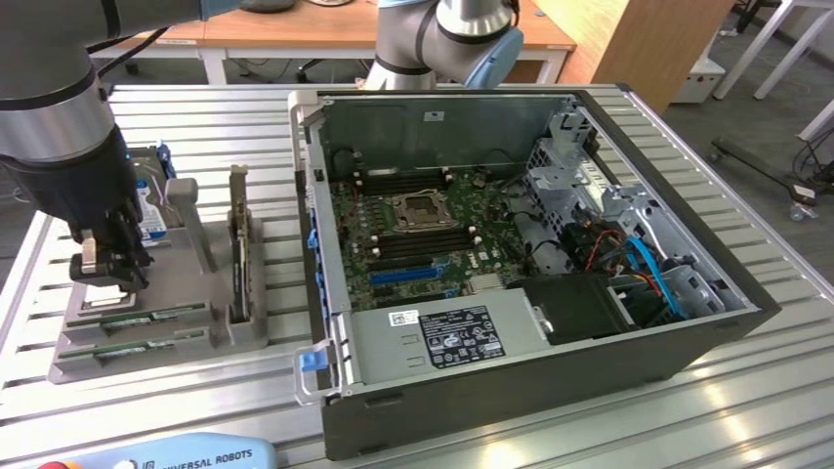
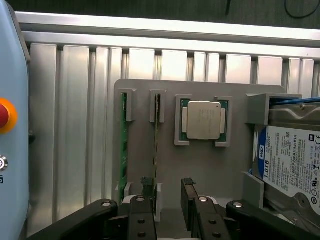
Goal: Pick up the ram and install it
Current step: 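Pick up the ram and move it above insertion slot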
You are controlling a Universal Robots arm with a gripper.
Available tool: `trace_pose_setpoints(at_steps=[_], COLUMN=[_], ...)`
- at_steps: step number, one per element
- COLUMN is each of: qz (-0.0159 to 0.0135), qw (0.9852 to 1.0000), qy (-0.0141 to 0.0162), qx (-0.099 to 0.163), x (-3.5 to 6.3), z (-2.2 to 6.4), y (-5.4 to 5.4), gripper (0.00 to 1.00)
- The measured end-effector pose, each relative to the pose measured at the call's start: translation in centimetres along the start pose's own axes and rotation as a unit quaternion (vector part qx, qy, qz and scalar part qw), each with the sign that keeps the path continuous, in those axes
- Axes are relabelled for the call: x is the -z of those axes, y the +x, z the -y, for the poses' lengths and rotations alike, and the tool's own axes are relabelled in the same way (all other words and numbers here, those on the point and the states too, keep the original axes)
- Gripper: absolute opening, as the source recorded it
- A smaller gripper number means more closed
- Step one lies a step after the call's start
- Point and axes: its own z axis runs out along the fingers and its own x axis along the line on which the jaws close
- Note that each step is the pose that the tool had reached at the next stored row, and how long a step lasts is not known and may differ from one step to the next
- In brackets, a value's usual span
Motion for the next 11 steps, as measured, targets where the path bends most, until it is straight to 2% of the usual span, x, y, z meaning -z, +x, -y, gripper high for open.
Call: trace_pose_setpoints(at_steps=[6,11], qz=[0.0,0.0], qw=[1.0,1.0], qy=[0.0001,0.0], qx=[0.0,0.0], x=[-0.15,-0.14], z=[-0.02,-0.05], y=[0.12,0.94], gripper=[0.35,0.35])
